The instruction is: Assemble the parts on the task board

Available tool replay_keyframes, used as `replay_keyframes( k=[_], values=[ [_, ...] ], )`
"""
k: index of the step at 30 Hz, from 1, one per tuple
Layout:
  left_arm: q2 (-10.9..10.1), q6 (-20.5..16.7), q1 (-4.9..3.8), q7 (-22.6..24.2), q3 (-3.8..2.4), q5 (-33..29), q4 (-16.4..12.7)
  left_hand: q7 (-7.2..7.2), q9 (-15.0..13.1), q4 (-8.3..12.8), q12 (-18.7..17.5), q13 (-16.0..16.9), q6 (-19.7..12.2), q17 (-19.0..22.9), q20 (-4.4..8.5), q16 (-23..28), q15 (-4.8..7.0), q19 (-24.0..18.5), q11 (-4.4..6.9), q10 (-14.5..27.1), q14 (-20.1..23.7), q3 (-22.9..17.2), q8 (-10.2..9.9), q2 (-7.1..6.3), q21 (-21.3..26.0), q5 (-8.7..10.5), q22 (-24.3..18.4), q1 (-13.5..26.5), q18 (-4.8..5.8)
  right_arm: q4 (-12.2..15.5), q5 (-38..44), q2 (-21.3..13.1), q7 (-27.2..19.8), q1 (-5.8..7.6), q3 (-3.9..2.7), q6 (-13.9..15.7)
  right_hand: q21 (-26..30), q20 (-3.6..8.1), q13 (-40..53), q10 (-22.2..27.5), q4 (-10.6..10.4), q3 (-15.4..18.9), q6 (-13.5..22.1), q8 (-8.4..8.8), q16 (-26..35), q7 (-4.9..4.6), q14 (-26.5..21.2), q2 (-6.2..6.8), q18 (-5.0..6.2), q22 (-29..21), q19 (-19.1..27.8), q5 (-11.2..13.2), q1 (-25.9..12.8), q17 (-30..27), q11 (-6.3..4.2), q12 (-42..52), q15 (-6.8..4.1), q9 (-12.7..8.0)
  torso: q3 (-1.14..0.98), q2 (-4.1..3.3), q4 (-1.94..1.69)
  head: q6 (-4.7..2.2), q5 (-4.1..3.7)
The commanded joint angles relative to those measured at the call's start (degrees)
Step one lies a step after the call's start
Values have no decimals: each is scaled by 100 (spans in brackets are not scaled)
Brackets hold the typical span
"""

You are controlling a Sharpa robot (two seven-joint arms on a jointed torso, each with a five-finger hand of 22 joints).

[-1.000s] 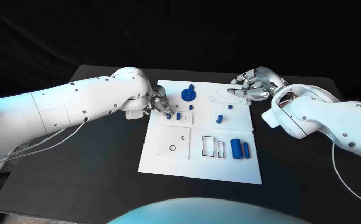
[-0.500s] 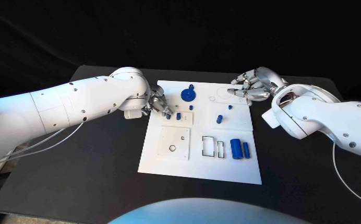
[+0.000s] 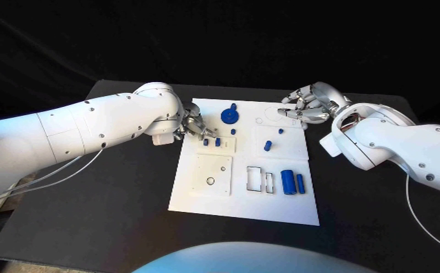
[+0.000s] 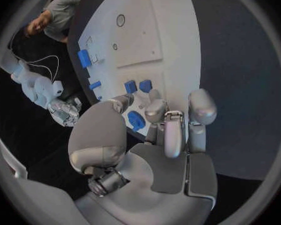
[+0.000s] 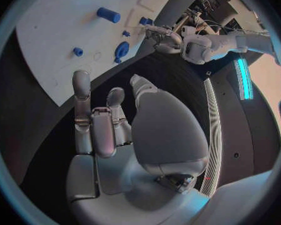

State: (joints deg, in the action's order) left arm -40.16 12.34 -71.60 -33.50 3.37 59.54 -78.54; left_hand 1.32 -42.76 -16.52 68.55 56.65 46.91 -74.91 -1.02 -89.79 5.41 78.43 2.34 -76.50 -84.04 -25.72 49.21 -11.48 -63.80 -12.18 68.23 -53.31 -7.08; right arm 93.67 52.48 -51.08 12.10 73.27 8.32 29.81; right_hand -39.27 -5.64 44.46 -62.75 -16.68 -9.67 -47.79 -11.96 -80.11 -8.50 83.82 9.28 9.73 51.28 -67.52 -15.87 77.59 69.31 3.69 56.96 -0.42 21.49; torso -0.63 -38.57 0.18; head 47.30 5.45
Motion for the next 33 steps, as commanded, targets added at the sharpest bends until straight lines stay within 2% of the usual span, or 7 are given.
replay_keyframes(
  k=[1, 4, 8, 13, 23, 33],
  values=[
    [-6, -101, 0, 126, -3, -91, -18, 12, 25, -2, 3, -28, -33, -1509, 20, -21, 15, 4, 6, 11, -596, 78, -57, -34, 41, -28, 1, -118, 91, 7, 32, -1, -39, -3, 0, -6, 29, 6, -8, 48, -5, -20, 48, -37, 34, 4, 5, 5, 50, -3, 16, 3, -69, -6, -5, 15, -9, -3, 0, -4, 0, 6, -1],
    [-28, -60, 1, 131, -3, -94, -49, 26, 61, -5, -13, -46, -58, -1509, 14, -21, 5, 2, -6, 29, -596, 159, -118, -37, 54, -111, 3, -230, 90, 7, 32, -3, -38, -3, 0, -8, 29, 6, -8, 48, -5, -20, 48, -37, 34, 4, 5, 5, 50, -3, 16, 3, -69, -6, -5, 15, -9, -3, 0, -3, 2, 8, 1],
    [-72, -65, 7, 140, -3, -92, -114, 41, 142, 5, -29, -61, -54, -1509, -1, -21, -9, -2, -17, 51, -596, 265, -228, 39, 86, -684, 10, -574, 87, 7, 32, -7, -35, -3, 0, -9, 29, 6, -8, 48, -5, -20, 48, -37, 34, 4, 5, 5, 50, -3, 16, 3, -69, -6, -5, 15, -9, -3, 2, -6, -1, 5, -3],
    [-128, -133, 20, 171, -4, -89, -204, 39, 167, 5, -26, -54, -40, -1509, -5, -21, -11, -1, -15, 53, -596, 320, -255, 70, 98, -909, 18, -710, 86, 7, 32, -10, -33, -3, 0, -11, 29, 6, -8, 48, -5, -20, 48, -37, 34, 4, 5, 5, 50, -3, 16, 3, -69, -6, -5, 15, -9, -3, 2, 1, -1, 14, -4],
    [-216, -216, 50, 165, -4, -85, -352, 37, 170, 7, -18, -43, -32, -1509, -5, -21, -10, 1, -12, 49, -596, 334, -257, 80, 99, -961, 22, -752, 86, 2, 32, -9, -31, -3, 1, -16, 29, 6, -8, 48, -5, -20, 48, -37, 34, 4, 5, 5, 50, -3, 16, 3, -69, -6, -5, 15, -9, -3, -1, 0, -4, 27, 3],
    [-225, -180, 63, 110, -3, -85, -363, 37, 170, -2, -10, -31, -23, -1509, -4, -21, -9, 5, -13, 43, -596, 346, -253, 82, 93, -965, 29, -751, 87, -4, 32, -4, -31, -3, 1, -21, 29, 6, -8, 48, -5, -20, 48, -37, 34, 4, 5, 5, 50, -3, 16, 3, -69, -6, -5, 15, -9, -3, -2, -1, 1, 31, 12]
  ],
)
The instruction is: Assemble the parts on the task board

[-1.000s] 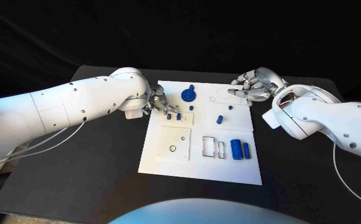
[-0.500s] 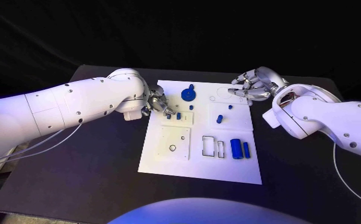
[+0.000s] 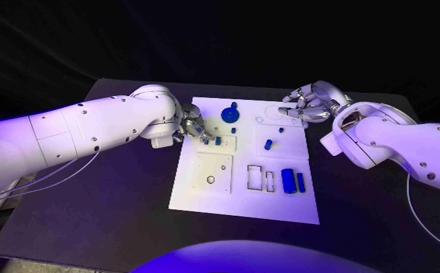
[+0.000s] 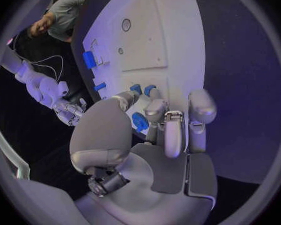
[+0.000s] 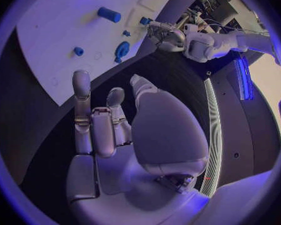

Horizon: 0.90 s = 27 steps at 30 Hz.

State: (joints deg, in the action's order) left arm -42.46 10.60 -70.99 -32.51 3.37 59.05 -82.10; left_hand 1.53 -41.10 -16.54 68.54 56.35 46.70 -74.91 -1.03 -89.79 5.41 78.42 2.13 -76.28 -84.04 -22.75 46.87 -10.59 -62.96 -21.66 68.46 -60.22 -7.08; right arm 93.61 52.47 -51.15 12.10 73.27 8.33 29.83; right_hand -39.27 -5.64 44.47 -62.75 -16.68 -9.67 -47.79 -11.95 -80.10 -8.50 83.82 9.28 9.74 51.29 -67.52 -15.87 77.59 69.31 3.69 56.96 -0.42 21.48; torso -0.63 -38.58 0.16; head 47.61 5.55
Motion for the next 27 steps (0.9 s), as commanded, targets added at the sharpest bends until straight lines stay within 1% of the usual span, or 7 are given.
replay_keyframes(
  k=[1, 6, 9, 15, 23, 27],
  values=[
    [7, 1, 3, 1, -2, -35, 2, 18, 5, -3, -15, -9, 0, -1509, -4, -21, -8, 3, 7, 24, -596, 53, -19, -8, 16, -15, 1, -57, 86, 2, 33, 3, -31, -3, 0, -24, 29, 6, -9, 48, -5, -20, 48, -37, 34, 4, 5, 5, 50, -3, 16, 3, -69, -6, -5, 15, -9, -3, -2, -1, 4, 3, 6],
    [24, 42, 16, -50, -2, -34, 52, 19, 5, -7, -14, -8, 2, -1509, -4, -21, -8, 2, 6, 23, -596, 60, -19, -7, 17, -10, 0, -53, 85, -1, 33, 5, -31, -3, 0, -29, 42, 6, -8, 42, -1, -27, 50, -48, 41, 6, 2, 0, 51, -8, 14, 5, -99, -15, -6, 31, -9, -2, -3, -4, 6, 12, 5],
    [37, 65, 32, -72, -1, -33, 74, 19, 5, -8, -13, -6, 4, -1509, -4, -21, -9, 2, 6, 22, -596, 63, -19, -5, 18, -7, 0, -52, 85, -4, 33, 5, -31, -3, 0, -31, 42, 6, -8, 42, -1, -27, 50, -48, 41, 6, 2, 0, 51, -8, 14, 5, -99, -15, -6, 31, -9, -2, 2, -4, 5, 17, -2],
    [62, 106, 52, -88, 1, -32, 98, 14, 6, 0, -14, -8, 5, -1509, -4, -21, -8, 3, 9, 23, -596, 63, -19, 10, 17, -4, 3, -74, 86, -6, 33, 7, -31, -3, 0, -38, 42, 6, -8, 42, -1, -27, 50, -48, 41, 6, 2, 0, 51, -8, 14, 5, -99, -15, -6, 31, -9, -2, -1, -3, 5, 23, -2],
    [71, 130, 59, -78, 2, -33, 106, 9, 8, 19, -20, -16, 2, -1509, -3, -21, -7, 3, 13, 29, -596, 74, -22, 8, 23, 0, 4, -140, 85, -10, 33, 11, -30, -3, 0, -45, 42, 6, -8, 42, -1, -27, 50, -48, 41, 6, 2, 0, 51, -8, 14, 5, -99, -15, -6, 31, -9, -2, 1, -2, -4, 32, -6],
    [75, 109, 61, -65, 2, -36, 107, 5, 10, 27, -26, -24, 2, -1509, -2, -21, -5, 4, 16, 35, -596, 76, -23, 20, 24, -11, 7, -205, 85, -12, 33, 13, -31, -3, 0, -49, 42, 6, -8, 42, -1, -27, 50, -48, 41, 6, 2, 0, 51, -8, 14, 5, -99, -15, -6, 31, -9, -2, 3, 0, 2, 31, -1]
  ],
)
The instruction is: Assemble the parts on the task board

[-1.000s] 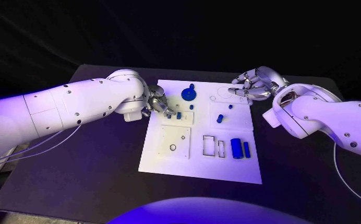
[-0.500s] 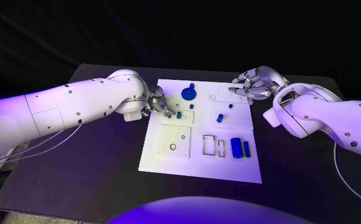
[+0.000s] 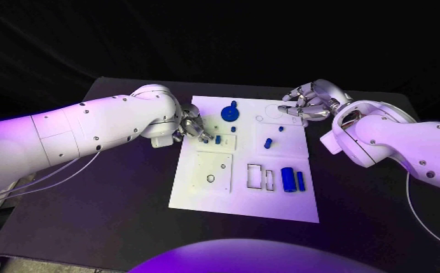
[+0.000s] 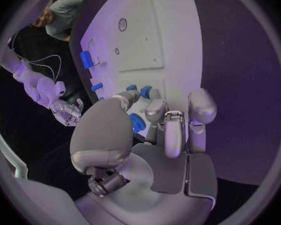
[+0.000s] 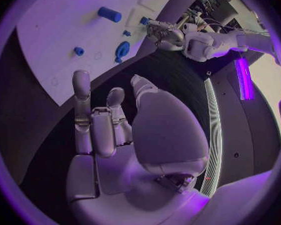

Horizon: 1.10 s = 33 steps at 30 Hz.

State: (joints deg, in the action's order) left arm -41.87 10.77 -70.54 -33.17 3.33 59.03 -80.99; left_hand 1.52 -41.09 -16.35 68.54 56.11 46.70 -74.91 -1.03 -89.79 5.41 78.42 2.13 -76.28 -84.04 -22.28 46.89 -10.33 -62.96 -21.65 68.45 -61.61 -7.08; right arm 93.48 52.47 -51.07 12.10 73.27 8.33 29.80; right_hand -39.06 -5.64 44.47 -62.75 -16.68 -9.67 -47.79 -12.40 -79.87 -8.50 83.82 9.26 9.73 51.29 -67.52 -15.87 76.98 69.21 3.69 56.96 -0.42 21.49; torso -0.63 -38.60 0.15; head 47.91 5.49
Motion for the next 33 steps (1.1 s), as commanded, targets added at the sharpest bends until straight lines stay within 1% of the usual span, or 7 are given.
replay_keyframes(
  k=[1, 5, 9, 13, 17, 26, 33],
  values=[
    [18, 78, 15, 5, 6, -40, -5, 3, 11, 9, -24, 4, 2, -1509, -1, -21, -3, 6, 18, 34, -596, 23, -27, 13, 24, -20, 12, -105, 85, 1, 33, 6, -31, -3, 0, -46, 20, 6, -8, 42, -1, -27, 50, -4, 18, 6, 2, 1, 51, -9, 14, 5, -37, -5, -6, 31, -9, -2, 3, 1, 3, 2, 6],
    [22, 63, 16, 29, 6, -111, 1, -20, 21, 79, -28, 3, -19, -1509, 11, -21, 12, 8, 38, 38, -596, -151, -40, 200, 41, 5, 21, -489, 82, -2, 33, 9, -32, -3, 0, -50, 20, 6, -8, 42, -1, -27, 50, -4, 18, 6, 2, 1, 51, -9, 14, 5, -37, -5, -6, 31, -9, -2, 2, 1, 4, 10, 8],
    [26, 80, 16, 65, 6, -192, 3, -27, 34, 226, -44, -11, -65, -1509, 18, -21, 18, 12, 45, 52, -596, -473, -61, 265, 55, 303, 35, -869, 82, -5, 33, 12, -31, -4, 0, -53, 20, 6, -8, 42, -1, -27, 50, -4, 18, 6, 2, 1, 51, -9, 14, 5, -37, -5, -6, 31, -9, -2, 1, 2, 5, 21, 12],
    [30, 92, 16, 102, 7, -269, 4, -18, 39, 370, -54, -19, -103, -1509, 16, -21, 10, 16, 41, 55, -596, -829, -69, 233, 63, 406, 53, -1073, 84, -8, 34, 15, -31, -4, 0, -55, 27, 6, -3, 33, 2, -36, 48, -13, 17, 7, 3, 0, 52, -10, 11, 1, -46, -1, -8, 45, -10, -1, -5, 2, 7, 23, 13],
    [33, 90, 16, 128, 7, -349, 7, 2, 21, 499, -62, -25, -149, -1509, 5, -21, -2, 18, 28, 48, -596, -1202, -50, 156, 75, 402, 71, -1121, 85, -9, 34, 17, -30, -5, 0, -57, 21, 6, 5, 27, 3, -38, 48, -15, 18, 8, 4, 0, 50, -5, 8, -1, -47, -1, -8, 53, -11, -1, -6, 2, 9, 21, 14],
    [42, 18, 16, 165, 8, -494, 16, 54, -55, 743, -75, -33, -201, -1509, -17, -21, -28, 24, -7, 20, -596, -1810, 49, 82, 85, 386, 108, -1040, 85, -11, 34, 21, -31, -6, 0, -59, 21, 6, 5, 27, 3, -38, 48, -15, 18, 8, 4, 0, 50, -5, 8, -1, -47, -1, -8, 53, -11, -1, -6, -1, 7, 11, 15],
    [8, -43, 14, 165, 0, -563, -27, 64, -109, 872, -59, -8, -170, -1509, -25, -21, -33, 29, -13, -13, -596, -2068, 132, 61, 83, 371, 131, -944, 85, -18, 33, 25, -33, -9, 0, -65, 31, 7, 1, 26, 2, -45, 48, -18, 19, 9, 3, -6, 52, -11, 9, -9, -51, -4, -9, 55, -11, -1, -6, 2, 3, 6, 13]
  ],
)
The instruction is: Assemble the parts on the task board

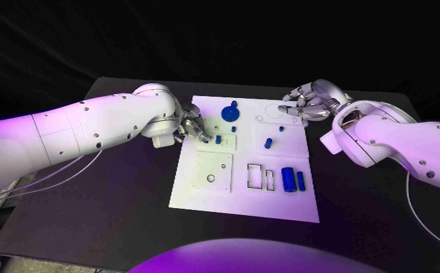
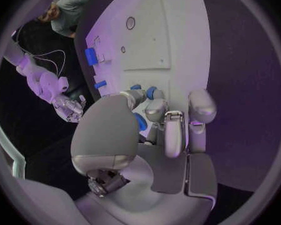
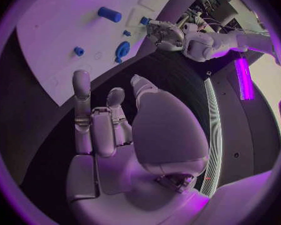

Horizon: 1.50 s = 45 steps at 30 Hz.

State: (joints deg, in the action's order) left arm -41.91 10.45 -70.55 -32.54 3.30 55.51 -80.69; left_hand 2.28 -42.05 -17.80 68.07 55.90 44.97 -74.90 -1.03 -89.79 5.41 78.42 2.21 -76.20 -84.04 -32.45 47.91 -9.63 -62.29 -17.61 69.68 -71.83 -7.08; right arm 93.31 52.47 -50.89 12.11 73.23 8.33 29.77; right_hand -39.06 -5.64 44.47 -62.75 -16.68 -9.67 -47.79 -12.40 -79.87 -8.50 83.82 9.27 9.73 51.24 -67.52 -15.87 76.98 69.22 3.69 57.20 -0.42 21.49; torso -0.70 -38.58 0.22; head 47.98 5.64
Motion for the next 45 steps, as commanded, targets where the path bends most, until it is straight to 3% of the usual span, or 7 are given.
replay_keyframes(
  k=[1, 4, 18, 27, 33, 38, 45],
  values=[
    [6, -14, 16, 102, 1, -221, -65, -12, -19, 1030, -11, 14, 6, -1510, -25, -21, -33, 30, -20, -24, -596, -1077, 38, -13, 17, -37, 11, 90, 85, -2, 32, 8, -34, -5, 0, -64, 31, 7, 1, 26, 2, -45, 48, -18, 20, 9, 3, -6, 52, -6, 9, -9, -52, -4, -9, 32, -11, -1, 1, 0, -3, -1, -4],
    [-20, -18, 12, 102, -5, -276, -100, -12, -36, 1067, -15, 9, 15, -1510, -25, -21, -32, 29, -20, -26, -596, -1151, 62, -20, 21, -47, 14, 128, 83, -10, 27, 9, -35, -6, 0, -70, 31, 7, 1, 26, 2, -45, 48, -18, 20, 9, 3, -6, 52, -6, 9, -9, -52, -4, -9, 32, -11, -1, 3, 2, -9, -52, -6],
    [-167, 286, -104, -18, -99, -382, -192, -11, -87, 1225, -64, -48, 29, -1510, -27, -21, -34, 11, -22, -10, -596, -1418, 127, -48, 54, 11, 21, 261, 77, -40, 21, 15, -24, -14, 0, -90, 44, 7, -10, 31, 3, -50, 51, -21, 22, 9, 2, -6, 54, -15, 13, -18, -54, -8, -9, 28, -12, -1, 3, -1, 0, -65, 5],
    [-97, 534, -202, -36, -134, -427, -69, -9, -103, 1297, -47, -22, 40, -1510, -26, -21, -34, 12, -23, -28, -596, -1497, 150, -64, 48, -26, 35, 290, 78, -46, 20, 25, -28, -37, 0, -87, 44, 7, -10, 31, 3, -50, 51, -21, 22, 9, 2, -6, 54, -15, 13, -18, -54, -8, -9, 28, -12, -1, 4, -7, 1, -54, 9],
    [117, 1363, -295, -263, -136, -973, 298, -6, -106, 1327, -64, -48, 36, -1510, -27, -21, -36, 4, -25, -20, -596, -1523, 149, -56, 62, -17, 30, 294, 76, -46, 20, 30, -27, -39, 0, -85, 44, 7, -10, 31, 3, -50, 51, -21, 22, 9, 2, -6, 54, -15, 13, -18, -54, -8, -9, 28, -12, -1, 7, -4, -3, -35, 9],
    [380, 2157, -396, -535, -124, -1416, 770, 16, -105, 1390, -121, -117, 2, -1510, -40, -21, -55, -29, -45, 16, -596, -1555, 121, -3, 111, 136, 15, 353, 69, -49, 20, 39, -27, -39, 0, -86, 44, 7, -10, 31, 3, -50, 51, -21, 22, 9, 2, -6, 54, -15, 13, -18, -54, -8, -9, 28, -12, -1, 11, -2, -2, -24, 12],
    [698, 2764, -514, -696, -78, -1556, 1300, 19, -107, 1447, -102, -87, 0, -1510, -44, -21, -59, -27, -48, 1, -596, -1566, 113, 14, 95, 125, 33, 345, 74, -53, 20, 51, -24, -40, 0, -82, 50, 8, -18, 34, 6, -59, 56, -24, 23, 9, 3, -4, 55, -17, 11, -28, -54, -7, -10, 30, -13, -2, 5, -6, 0, -9, 20]
  ],
)
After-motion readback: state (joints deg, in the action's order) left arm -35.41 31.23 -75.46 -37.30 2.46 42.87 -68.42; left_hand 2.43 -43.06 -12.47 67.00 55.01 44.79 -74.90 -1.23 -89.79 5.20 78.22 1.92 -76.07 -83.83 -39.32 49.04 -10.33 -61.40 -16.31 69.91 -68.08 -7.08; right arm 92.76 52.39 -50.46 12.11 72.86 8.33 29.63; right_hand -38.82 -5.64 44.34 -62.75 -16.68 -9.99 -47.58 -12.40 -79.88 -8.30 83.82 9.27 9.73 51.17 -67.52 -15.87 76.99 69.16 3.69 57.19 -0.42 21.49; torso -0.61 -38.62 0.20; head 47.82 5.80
